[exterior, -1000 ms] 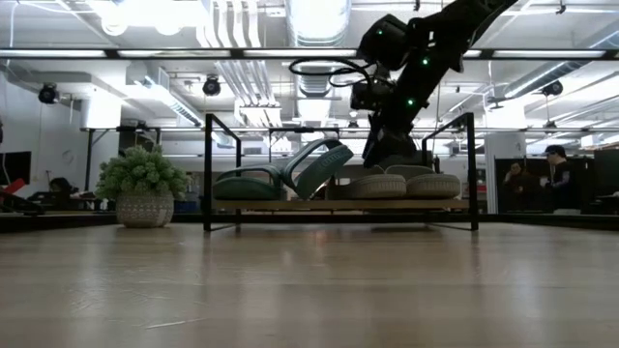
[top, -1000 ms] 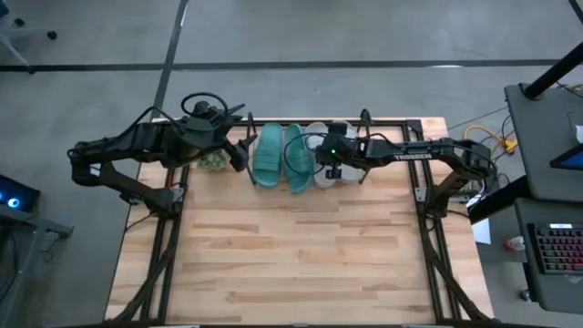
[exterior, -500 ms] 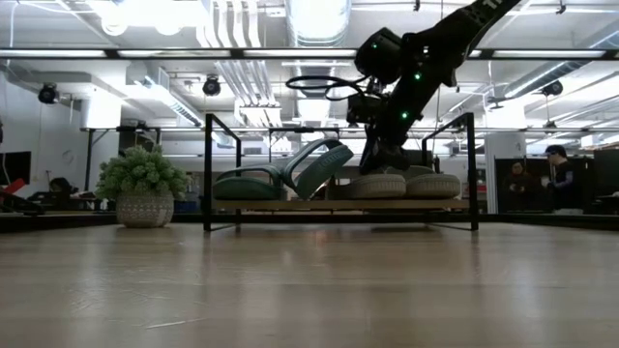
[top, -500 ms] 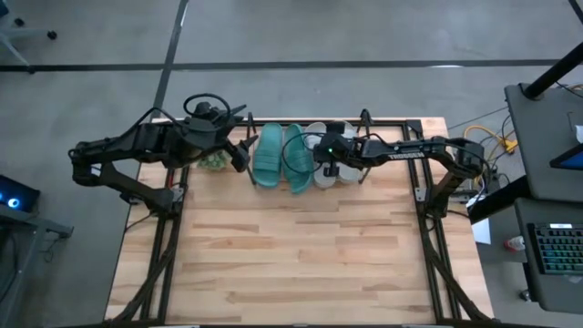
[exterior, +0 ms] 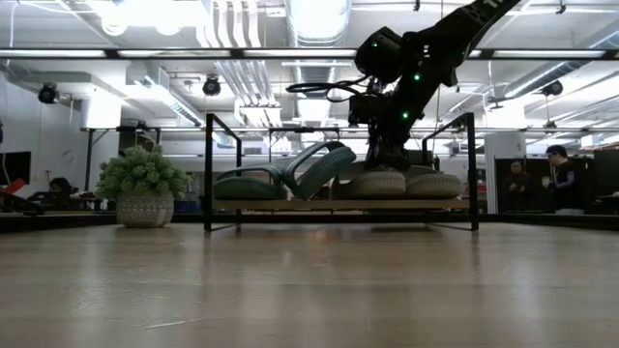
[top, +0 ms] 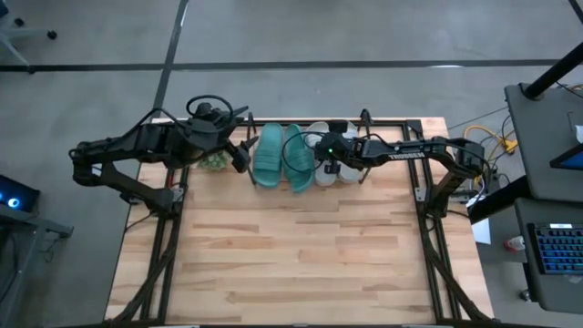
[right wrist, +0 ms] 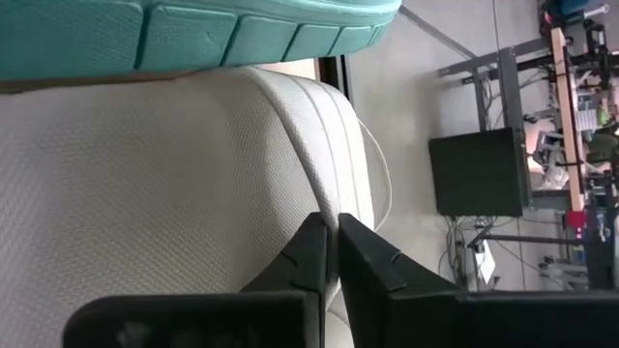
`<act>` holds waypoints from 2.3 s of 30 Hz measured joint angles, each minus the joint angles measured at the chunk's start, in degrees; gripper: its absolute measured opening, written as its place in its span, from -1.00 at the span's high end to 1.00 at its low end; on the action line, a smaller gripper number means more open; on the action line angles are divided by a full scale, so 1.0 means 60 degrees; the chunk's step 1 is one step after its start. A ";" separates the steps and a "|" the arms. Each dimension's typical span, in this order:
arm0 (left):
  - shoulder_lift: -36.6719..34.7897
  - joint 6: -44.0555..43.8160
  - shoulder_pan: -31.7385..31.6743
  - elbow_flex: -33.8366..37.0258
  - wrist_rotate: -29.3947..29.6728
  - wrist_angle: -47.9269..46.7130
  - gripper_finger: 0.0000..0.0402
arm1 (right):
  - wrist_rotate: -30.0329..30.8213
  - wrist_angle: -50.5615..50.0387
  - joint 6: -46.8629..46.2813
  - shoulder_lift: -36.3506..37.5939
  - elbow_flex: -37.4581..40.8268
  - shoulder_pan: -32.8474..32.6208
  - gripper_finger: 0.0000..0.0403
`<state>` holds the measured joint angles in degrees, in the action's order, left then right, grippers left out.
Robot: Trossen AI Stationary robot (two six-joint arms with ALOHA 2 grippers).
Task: Pick and place slides into the shelf
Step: Adjust the slides on the shelf
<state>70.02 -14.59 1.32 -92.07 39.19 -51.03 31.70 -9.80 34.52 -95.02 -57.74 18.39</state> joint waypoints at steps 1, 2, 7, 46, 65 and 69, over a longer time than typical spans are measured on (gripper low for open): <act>0.0000 0.0000 0.0000 0.0004 -0.0005 -0.0033 -0.43 | 0.0000 -0.0020 -0.0014 0.0000 0.0000 0.0000 0.94; 0.0007 0.0000 0.0000 0.0004 -0.0005 -0.0052 -0.43 | 0.0005 -0.0038 -0.0065 0.0001 0.0000 0.0000 0.94; 0.0013 0.0000 0.0000 0.0015 -0.0001 -0.0122 -0.43 | 0.0299 -0.0168 -0.0208 0.0024 0.0000 0.0000 0.94; 0.0022 0.0073 0.0000 0.0018 0.0002 -0.0372 -0.43 | 0.0259 -0.1766 -0.1152 0.0801 0.0000 -0.0095 0.32; 0.0022 0.0058 0.0000 0.0022 0.0002 -0.0425 -0.43 | -0.2161 -0.2842 -0.5348 0.2857 -0.0029 -0.1716 0.36; 0.0022 0.0063 -0.0004 0.0022 0.0002 -0.0425 -0.43 | -0.2218 -0.3027 -0.5257 0.2617 0.0010 -0.2530 0.38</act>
<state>70.15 -14.21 1.30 -91.94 39.20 -53.58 18.40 -27.96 2.98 -79.32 -57.68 3.21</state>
